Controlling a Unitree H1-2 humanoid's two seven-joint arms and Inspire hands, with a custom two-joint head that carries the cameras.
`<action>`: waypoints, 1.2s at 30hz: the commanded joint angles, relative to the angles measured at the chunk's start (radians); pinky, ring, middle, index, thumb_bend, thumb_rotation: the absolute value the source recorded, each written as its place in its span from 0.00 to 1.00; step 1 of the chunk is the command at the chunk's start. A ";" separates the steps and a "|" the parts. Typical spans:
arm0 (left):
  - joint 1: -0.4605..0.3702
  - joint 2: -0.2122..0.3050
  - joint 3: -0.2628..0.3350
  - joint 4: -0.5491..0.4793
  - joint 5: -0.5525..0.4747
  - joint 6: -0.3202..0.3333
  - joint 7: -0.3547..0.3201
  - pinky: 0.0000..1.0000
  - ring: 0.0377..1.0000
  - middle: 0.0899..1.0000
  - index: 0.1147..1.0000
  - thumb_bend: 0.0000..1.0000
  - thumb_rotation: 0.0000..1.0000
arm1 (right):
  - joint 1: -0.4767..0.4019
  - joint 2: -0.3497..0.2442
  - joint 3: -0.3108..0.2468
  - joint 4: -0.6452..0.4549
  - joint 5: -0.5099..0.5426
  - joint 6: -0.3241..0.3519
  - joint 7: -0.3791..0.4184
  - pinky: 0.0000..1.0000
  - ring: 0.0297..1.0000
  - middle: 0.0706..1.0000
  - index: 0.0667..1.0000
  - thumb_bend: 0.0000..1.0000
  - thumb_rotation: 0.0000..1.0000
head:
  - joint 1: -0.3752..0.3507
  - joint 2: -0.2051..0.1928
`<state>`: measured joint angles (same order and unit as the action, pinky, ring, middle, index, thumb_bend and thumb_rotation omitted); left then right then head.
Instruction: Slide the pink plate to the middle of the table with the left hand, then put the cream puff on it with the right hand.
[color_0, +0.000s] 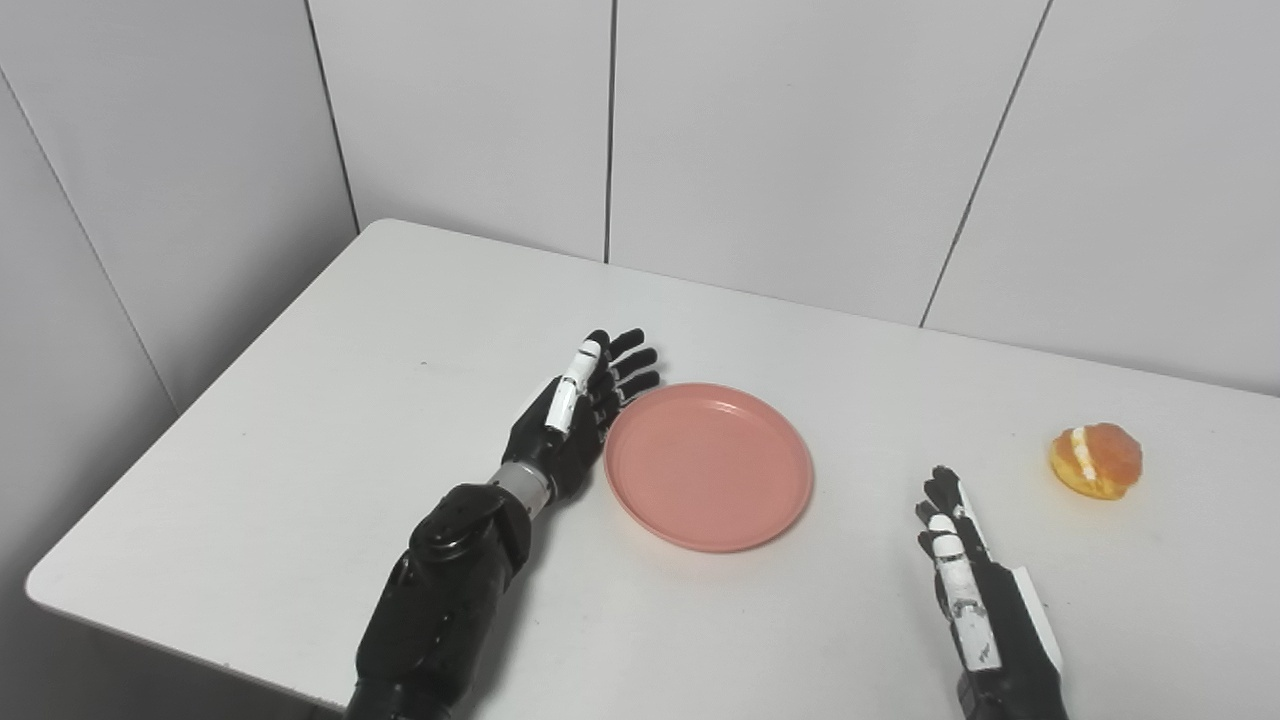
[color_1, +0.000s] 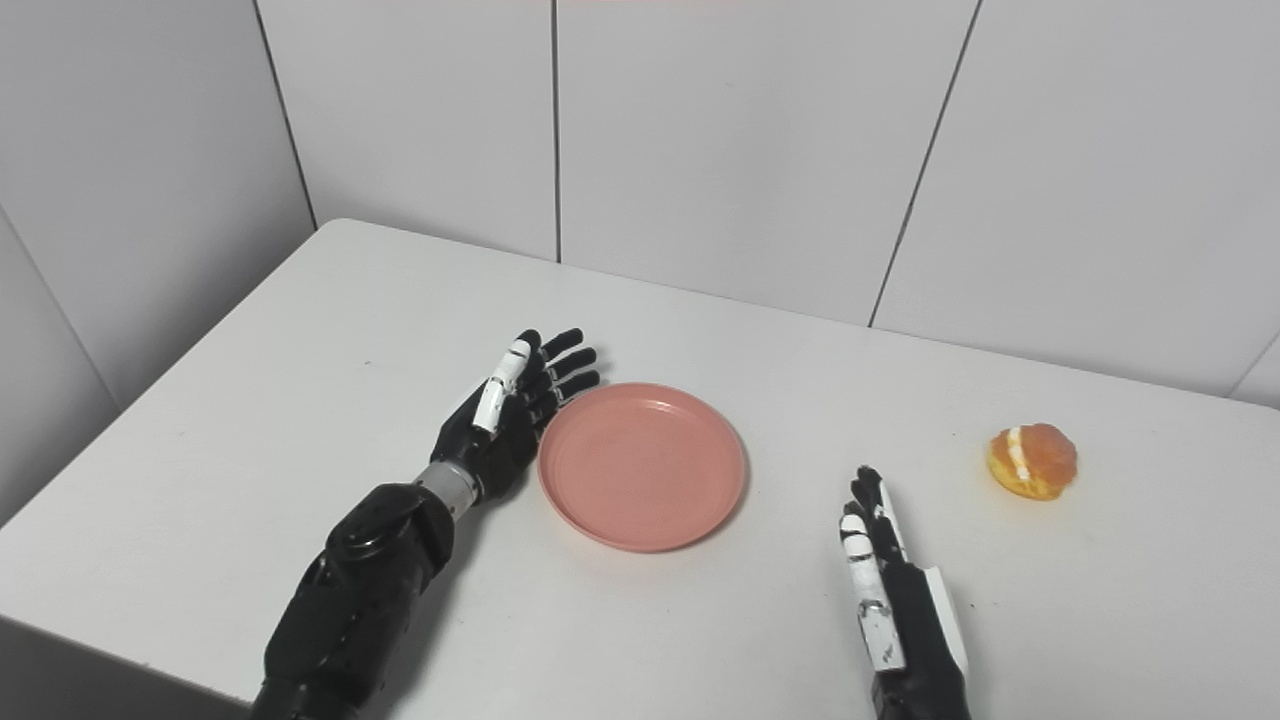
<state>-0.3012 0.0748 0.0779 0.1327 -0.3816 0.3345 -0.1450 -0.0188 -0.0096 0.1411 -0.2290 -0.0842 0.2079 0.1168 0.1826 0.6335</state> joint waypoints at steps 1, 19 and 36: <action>0.005 -0.021 -0.015 -0.037 0.004 0.042 0.003 0.89 0.89 0.89 0.86 0.41 1.00 | -0.034 0.007 -0.005 -0.025 0.003 -0.041 -0.012 1.00 0.98 1.00 1.00 0.17 1.00 | 0.001 -0.001; 0.098 -0.104 -0.072 -0.209 0.005 0.095 0.009 0.91 0.90 0.90 0.88 0.41 1.00 | -0.050 0.018 -0.013 -0.026 -0.005 -0.027 -0.031 0.99 0.97 0.99 0.99 0.18 1.00 | -0.069 0.031; 0.121 -0.142 -0.050 -0.197 0.071 0.015 0.053 0.93 0.90 0.90 0.87 0.42 1.00 | -0.065 0.008 -0.023 -0.064 -0.050 0.001 -0.040 0.97 0.98 0.98 0.99 0.22 1.00 | -0.154 0.049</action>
<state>-0.1758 -0.0567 0.0256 -0.0538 -0.3220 0.3812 -0.1014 -0.0464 -0.0035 0.1218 -0.2459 -0.1245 0.2113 0.0920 0.0276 0.6826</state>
